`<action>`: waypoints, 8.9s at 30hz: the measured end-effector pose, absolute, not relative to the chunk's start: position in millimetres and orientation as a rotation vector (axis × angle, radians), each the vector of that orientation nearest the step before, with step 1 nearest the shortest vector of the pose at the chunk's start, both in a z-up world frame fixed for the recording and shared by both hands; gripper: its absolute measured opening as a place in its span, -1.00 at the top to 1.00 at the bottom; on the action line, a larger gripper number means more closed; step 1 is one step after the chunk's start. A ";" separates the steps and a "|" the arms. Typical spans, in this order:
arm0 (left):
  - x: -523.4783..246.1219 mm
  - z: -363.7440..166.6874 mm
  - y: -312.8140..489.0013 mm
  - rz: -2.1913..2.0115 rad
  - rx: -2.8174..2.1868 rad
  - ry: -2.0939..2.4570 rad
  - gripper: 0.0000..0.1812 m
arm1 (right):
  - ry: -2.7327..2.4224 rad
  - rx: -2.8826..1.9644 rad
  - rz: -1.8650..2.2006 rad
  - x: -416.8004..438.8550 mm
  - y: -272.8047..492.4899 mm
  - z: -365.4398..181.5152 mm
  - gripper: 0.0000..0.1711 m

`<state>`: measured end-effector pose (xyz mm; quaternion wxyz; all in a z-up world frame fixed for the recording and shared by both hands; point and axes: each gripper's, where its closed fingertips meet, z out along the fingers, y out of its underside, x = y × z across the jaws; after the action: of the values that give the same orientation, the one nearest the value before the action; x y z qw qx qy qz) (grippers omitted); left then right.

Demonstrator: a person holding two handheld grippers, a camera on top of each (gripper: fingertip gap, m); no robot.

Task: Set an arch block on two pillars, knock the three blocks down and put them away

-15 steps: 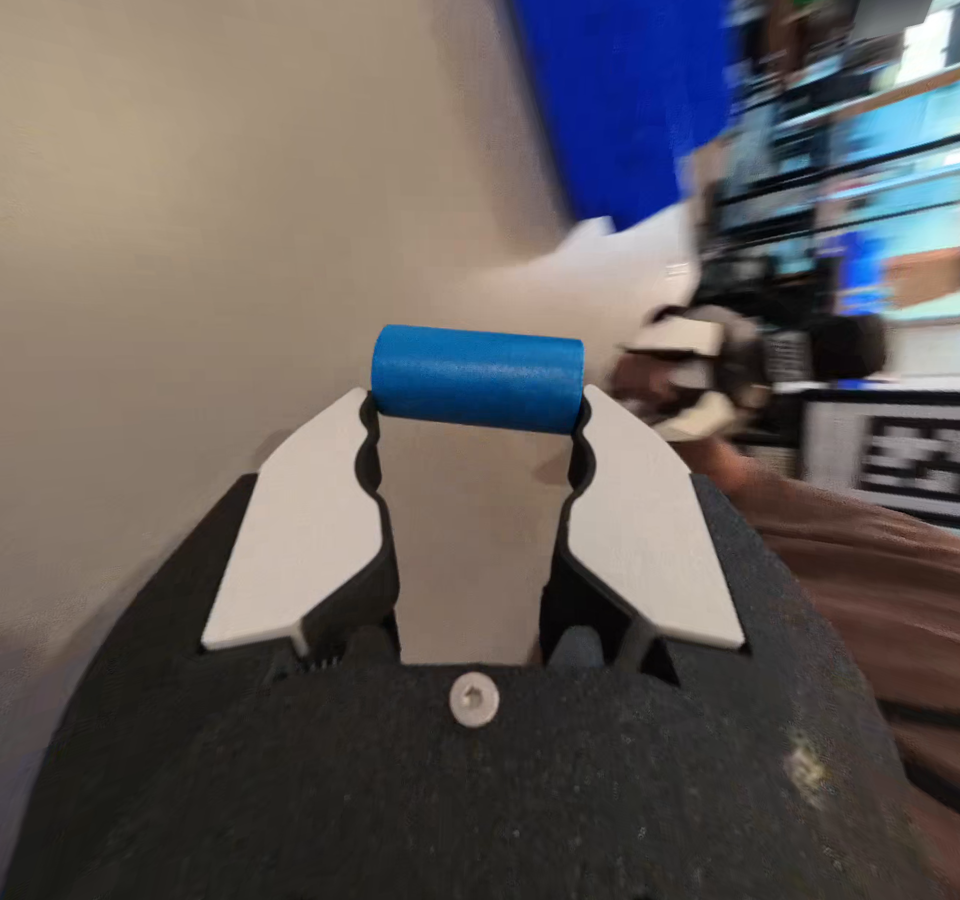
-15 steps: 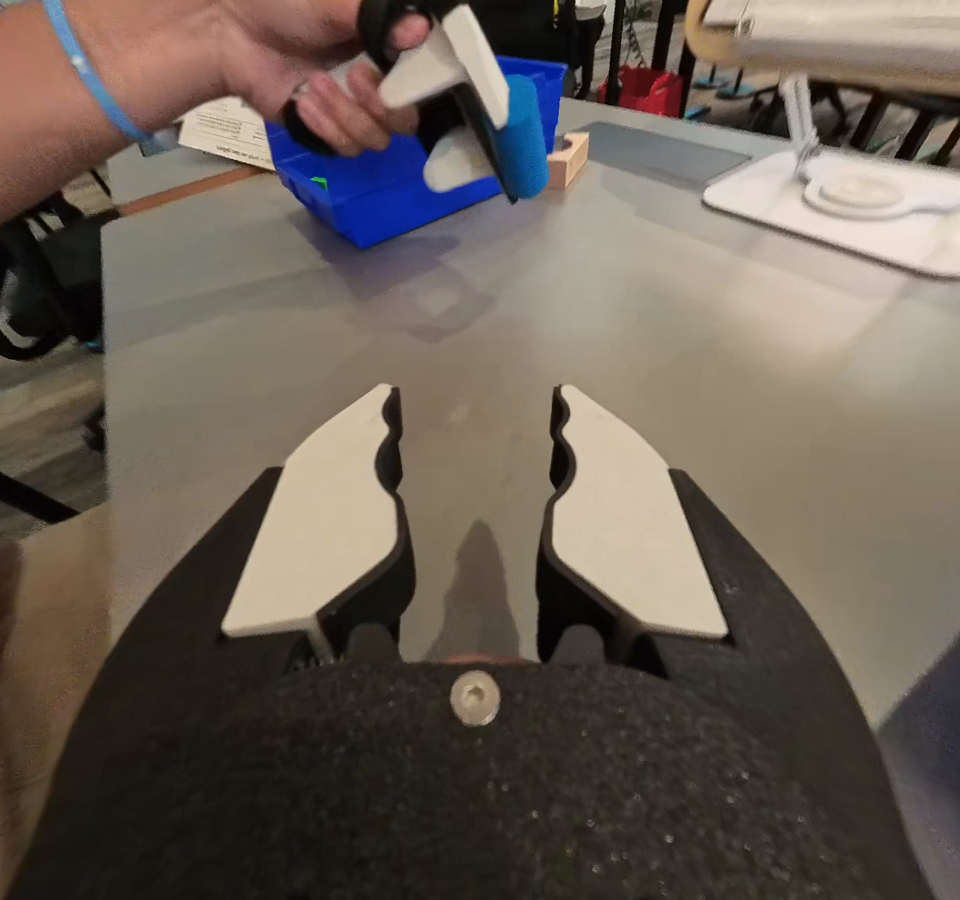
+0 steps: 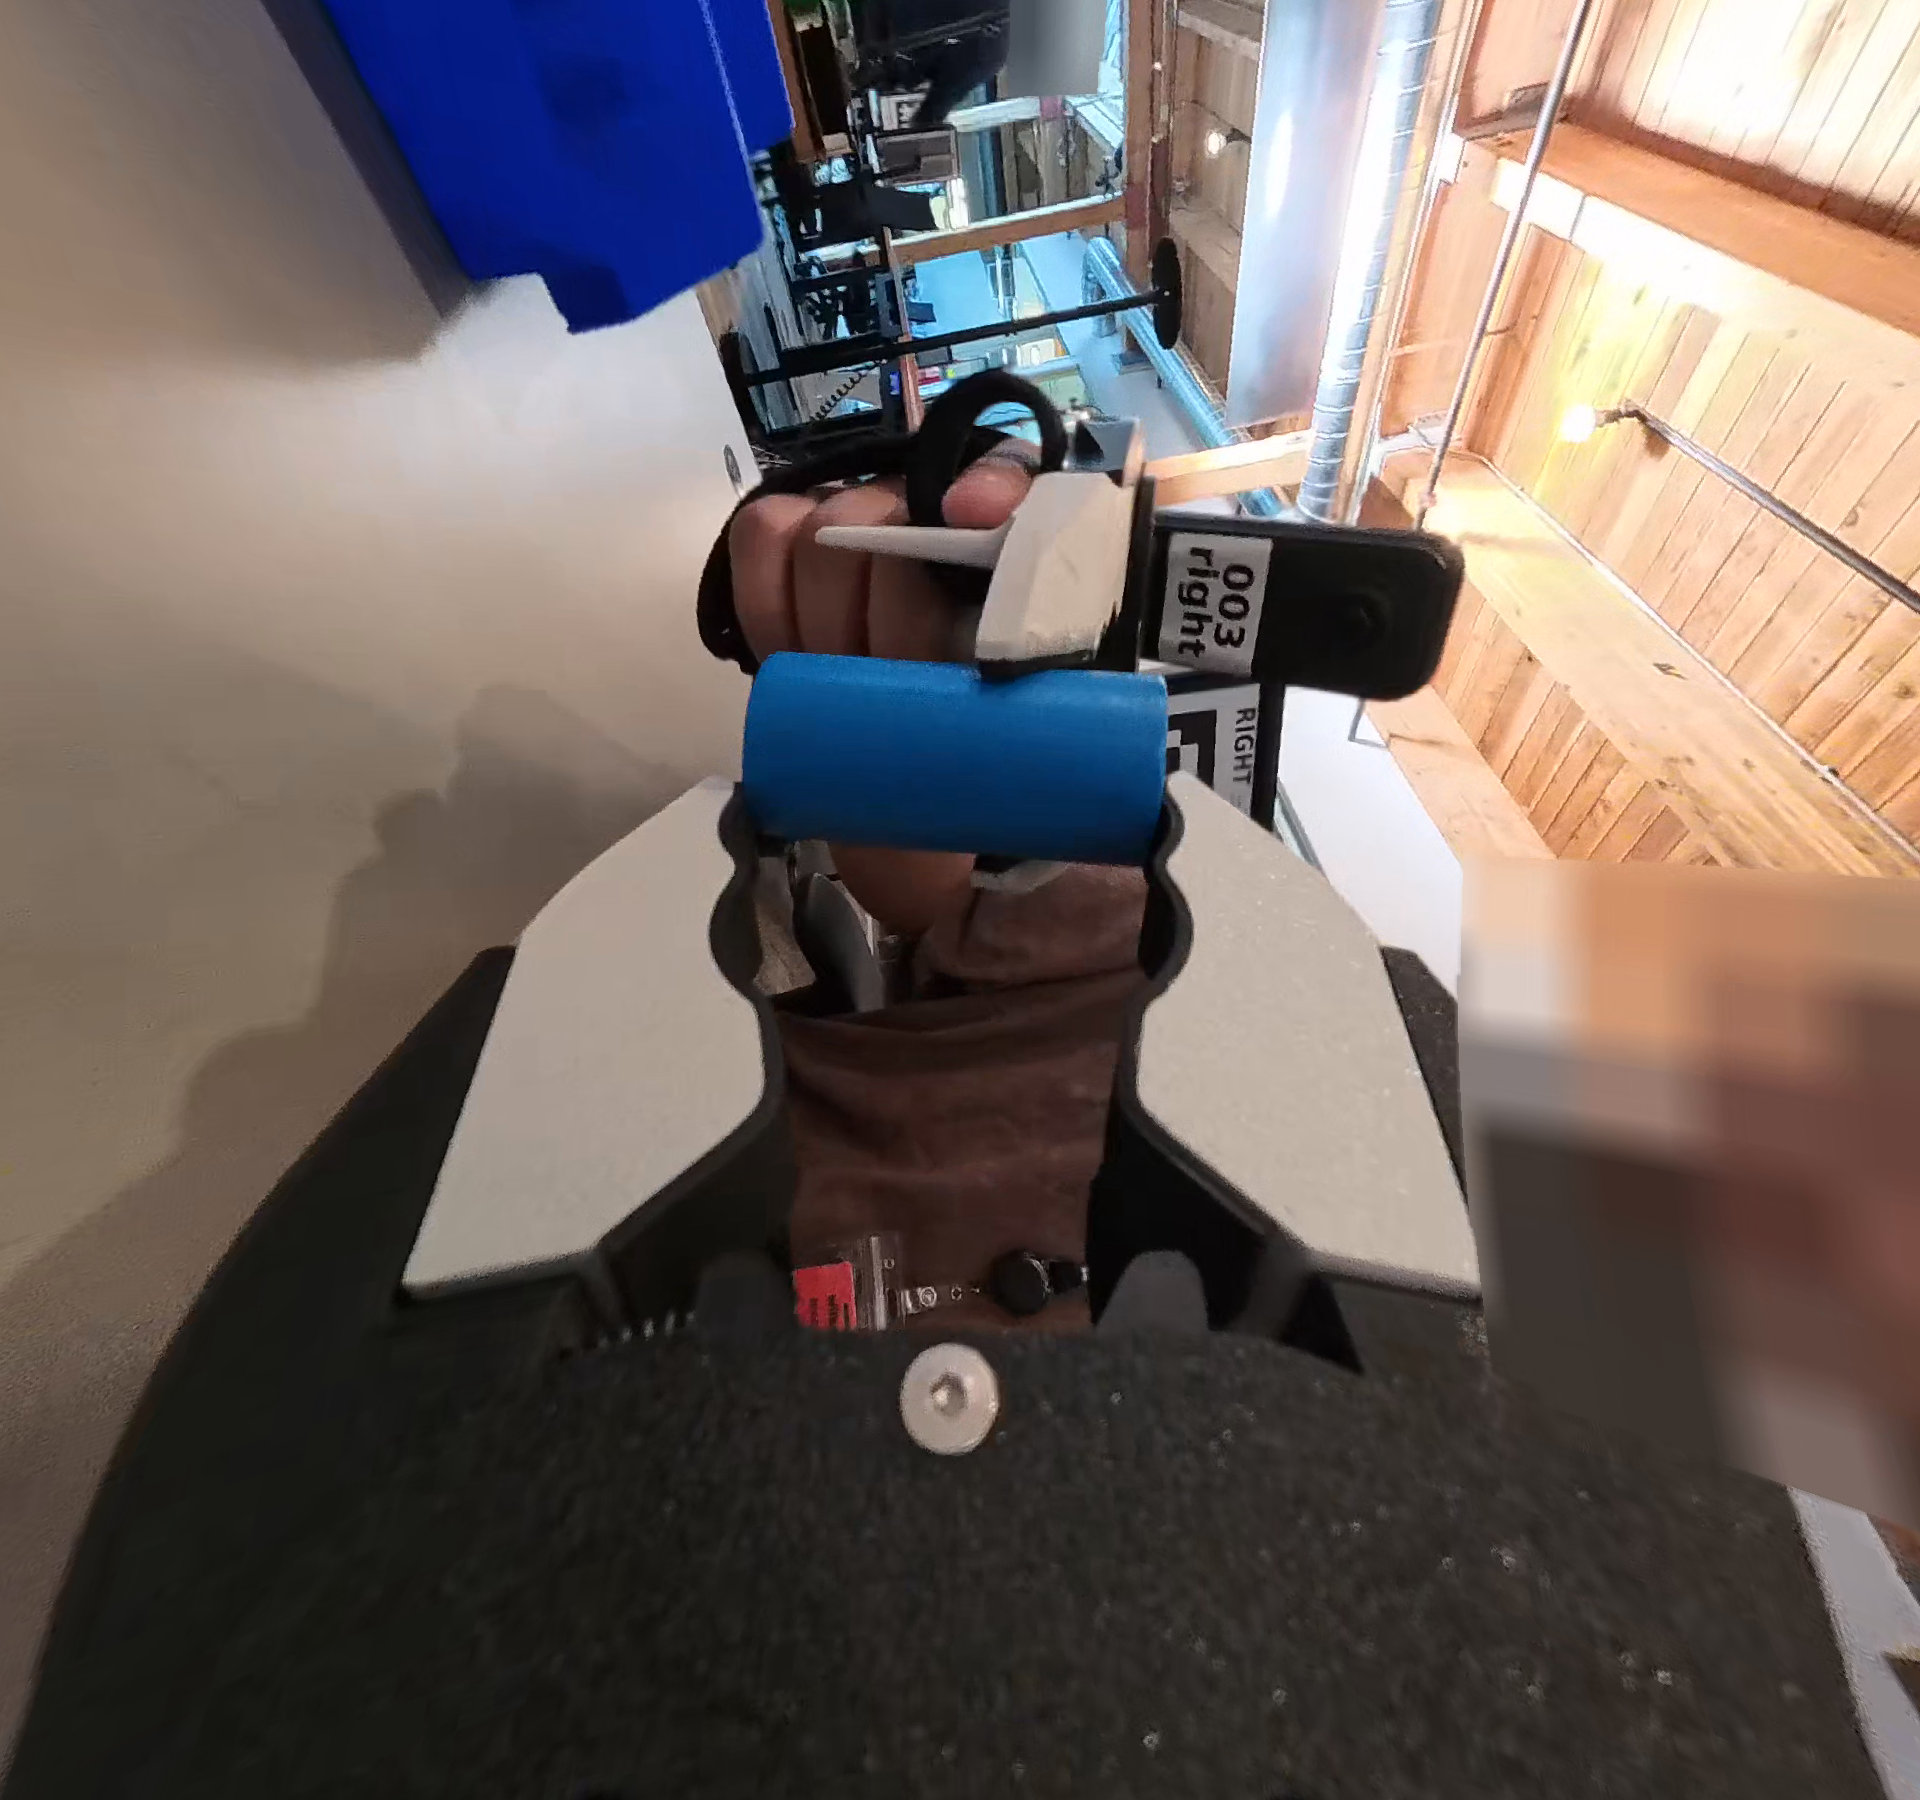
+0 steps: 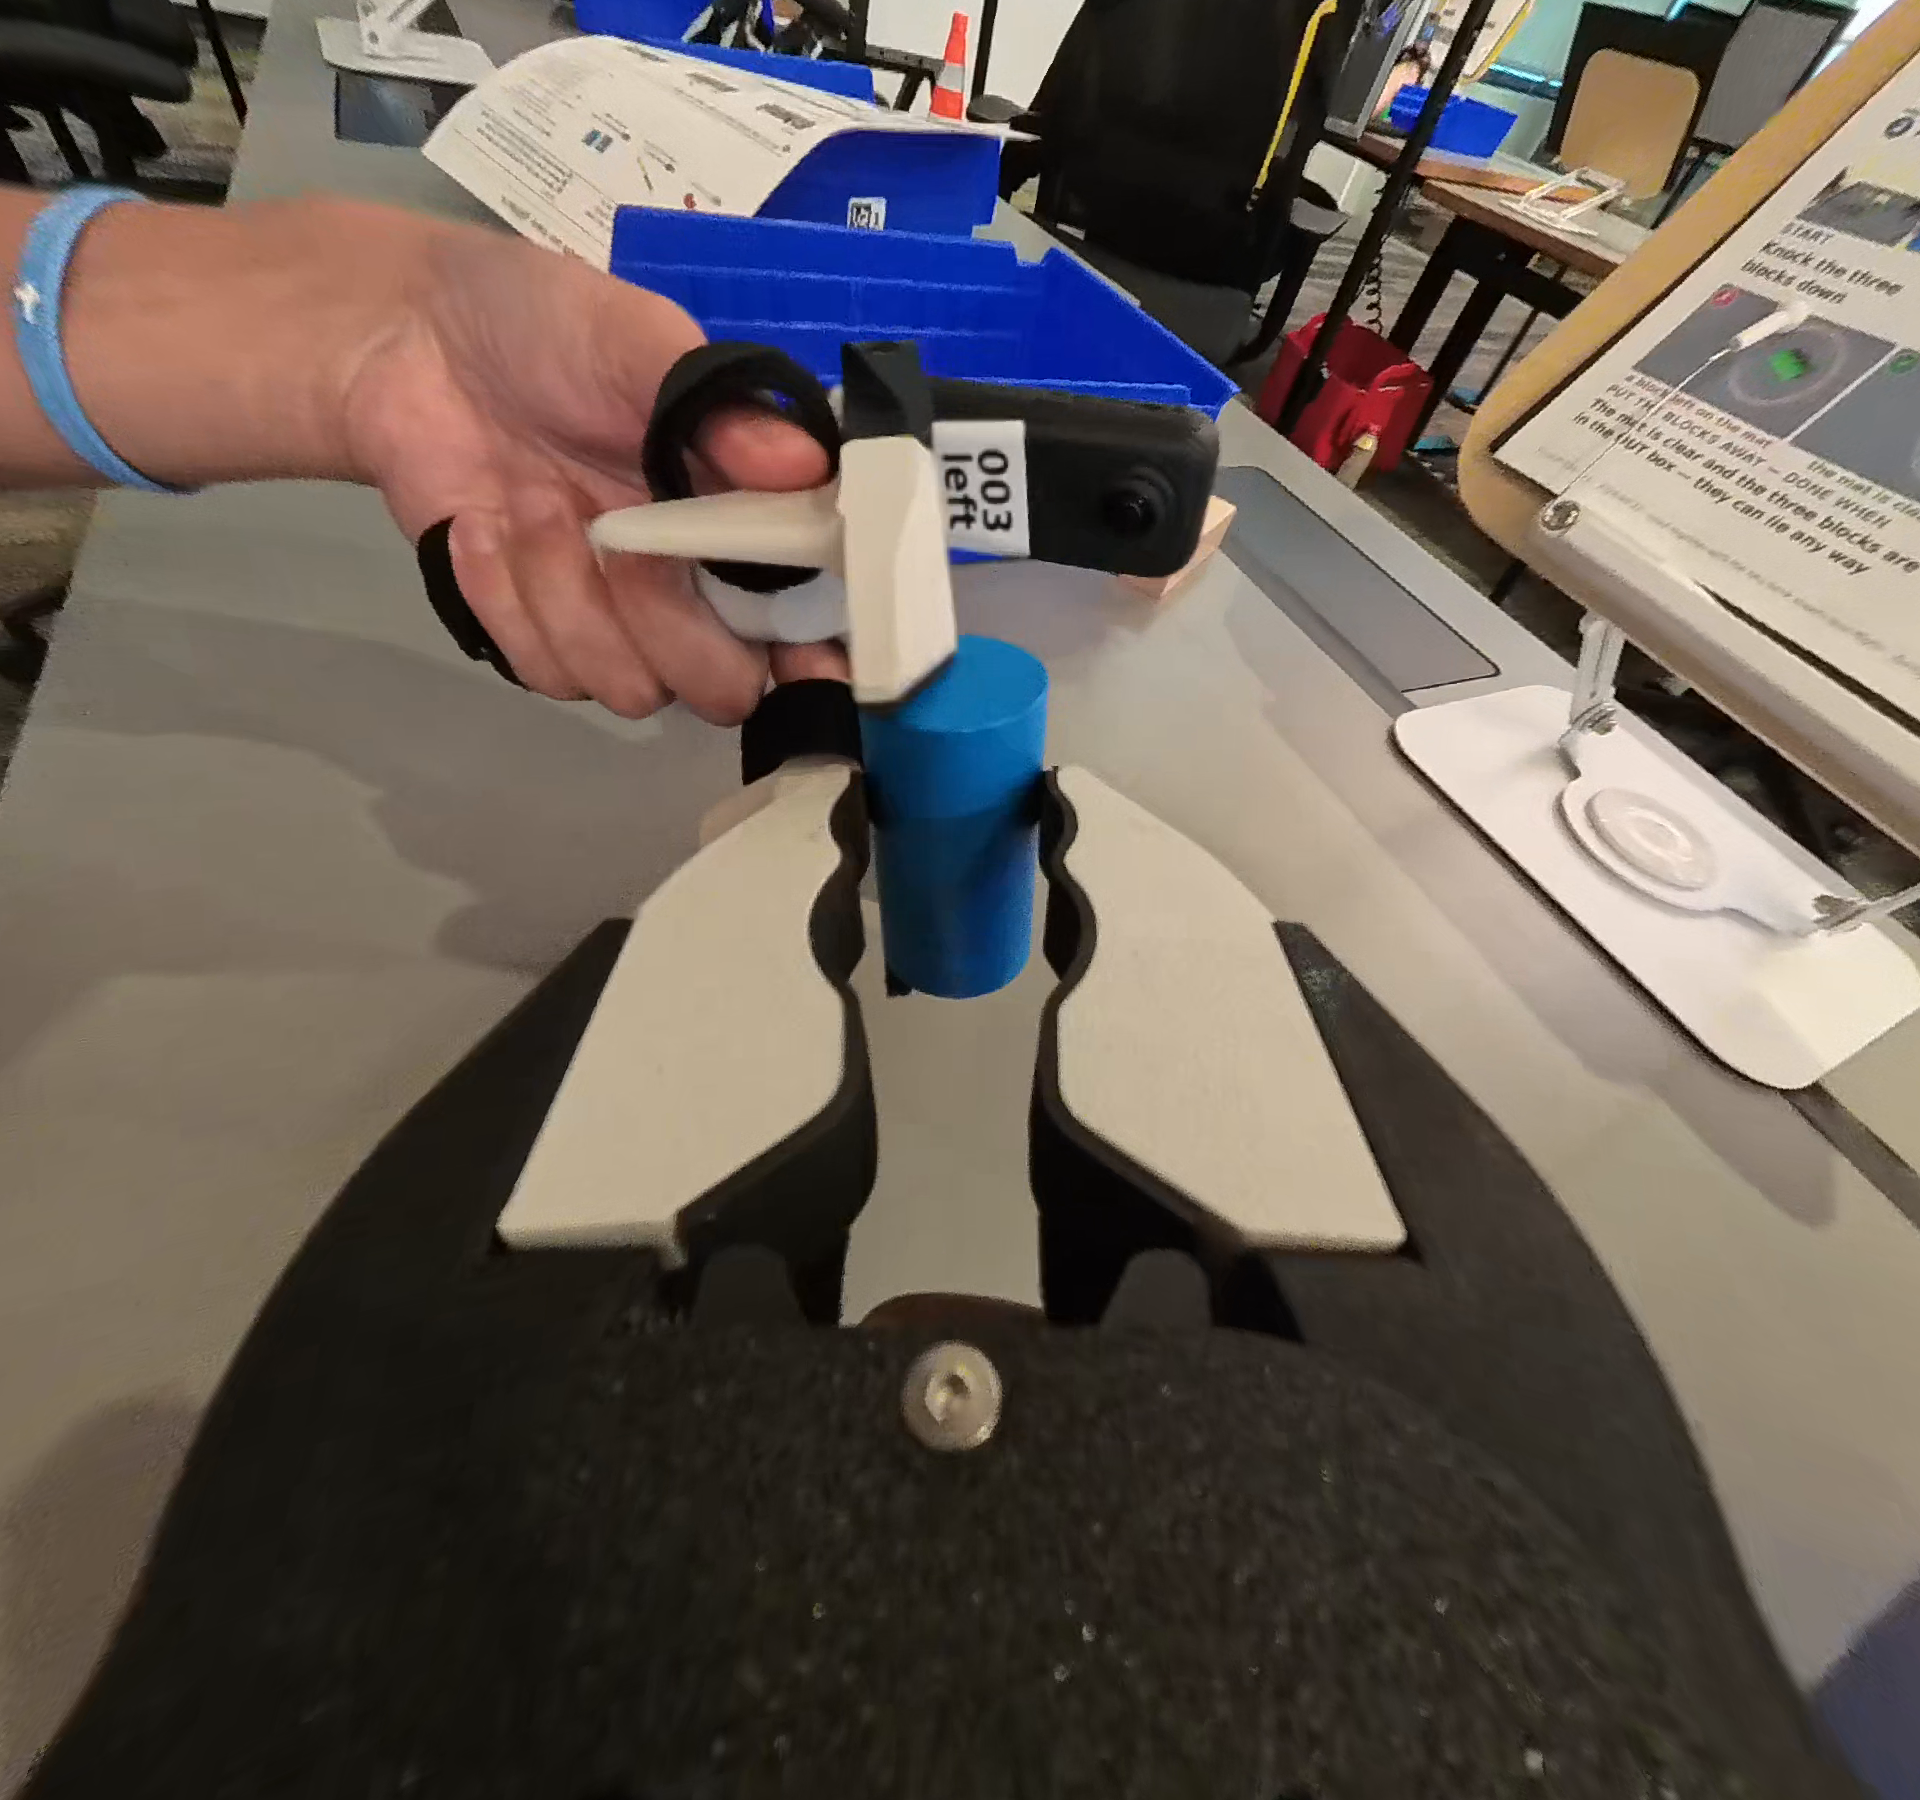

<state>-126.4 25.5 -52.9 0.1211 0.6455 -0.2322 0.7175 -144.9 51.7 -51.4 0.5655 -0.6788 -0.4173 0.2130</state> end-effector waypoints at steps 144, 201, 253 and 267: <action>-234.8 -93.1 -53.2 2.243 2.884 -1.314 0.52 | -0.229 -2.714 -0.023 201.9 128.4 -193.1 0.60; -494.9 -185.9 247.5 -0.337 2.521 -1.982 0.43 | -0.596 -1.814 0.485 -96.6 -58.4 -111.7 0.45; -158.8 -125.6 183.7 1.127 2.643 -2.378 0.65 | -0.594 -1.796 0.578 -92.3 -60.9 -101.9 0.45; -165.3 -126.2 194.0 1.280 2.220 -2.509 0.65 | -0.613 -1.800 0.589 -97.2 -62.6 -103.8 0.45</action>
<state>-165.3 194.0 -126.2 -0.2206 0.6038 -0.6823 0.3481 -97.2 -62.6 -103.8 0.5441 -0.7587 -0.2583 0.2483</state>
